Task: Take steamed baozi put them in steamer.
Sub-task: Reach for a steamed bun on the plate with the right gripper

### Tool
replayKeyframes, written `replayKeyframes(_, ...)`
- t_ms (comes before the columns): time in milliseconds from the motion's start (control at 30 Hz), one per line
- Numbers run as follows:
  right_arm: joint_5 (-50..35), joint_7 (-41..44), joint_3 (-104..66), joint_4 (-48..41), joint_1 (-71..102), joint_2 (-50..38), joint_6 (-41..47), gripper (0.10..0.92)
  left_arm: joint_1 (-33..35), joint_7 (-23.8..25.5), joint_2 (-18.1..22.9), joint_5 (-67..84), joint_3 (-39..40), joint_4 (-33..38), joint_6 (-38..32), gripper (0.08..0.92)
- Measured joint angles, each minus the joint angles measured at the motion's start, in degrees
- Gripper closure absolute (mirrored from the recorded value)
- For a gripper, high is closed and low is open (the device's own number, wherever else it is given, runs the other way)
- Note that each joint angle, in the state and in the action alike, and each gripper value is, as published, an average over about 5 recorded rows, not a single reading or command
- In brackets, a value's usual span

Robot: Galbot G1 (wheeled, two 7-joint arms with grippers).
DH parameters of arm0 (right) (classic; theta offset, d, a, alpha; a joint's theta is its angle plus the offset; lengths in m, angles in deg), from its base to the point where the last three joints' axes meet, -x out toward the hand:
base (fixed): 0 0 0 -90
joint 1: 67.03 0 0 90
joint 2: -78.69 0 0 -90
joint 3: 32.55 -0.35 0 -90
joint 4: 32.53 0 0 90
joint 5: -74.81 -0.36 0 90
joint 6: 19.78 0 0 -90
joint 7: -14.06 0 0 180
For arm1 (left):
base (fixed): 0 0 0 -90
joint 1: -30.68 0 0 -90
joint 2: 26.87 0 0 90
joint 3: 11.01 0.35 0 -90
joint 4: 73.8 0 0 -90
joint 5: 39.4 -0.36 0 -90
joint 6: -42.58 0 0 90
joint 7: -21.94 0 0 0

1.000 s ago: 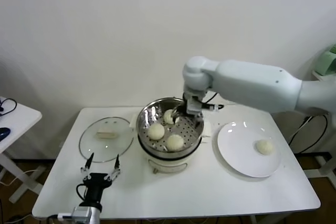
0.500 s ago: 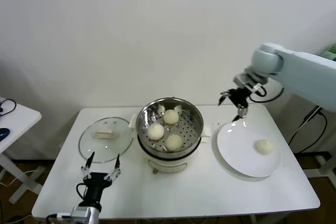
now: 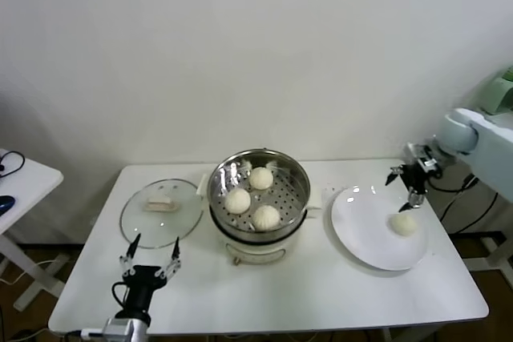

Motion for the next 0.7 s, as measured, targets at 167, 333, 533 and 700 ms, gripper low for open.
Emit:
replayKeyframes(167, 4.06, -0.45, -4.47, -4.19, 5.21, 1.01, -0.77, 0.203, 0.21, -0.15, 0.0, 0.47, -0.47, 0.52, 0.46, 0.177)
replayKeyframes(333, 7.93, -0.76, -8.56, -8.58, 9.12, 2.88, -1.85, 0.203, 0.82, -0.21, 0.26, 0.62, -0.95, 0.58, 0.5, 0.177)
replayKeyframes(533, 11.64, -0.93, -12.28, -13.12, 12.31, 5.34, -2.87, 0.203, 1.26, -0.23, 0.7, 0.59, -1.22, 0.54, 0.48, 0.177)
replayKeyframes(700, 13.8, -0.94, -14.15, -15.81, 14.09, 6.97, -3.33, 0.203, 1.28, -0.4, 1.0, 0.35, -1.28, 0.33, 0.61, 0.177)
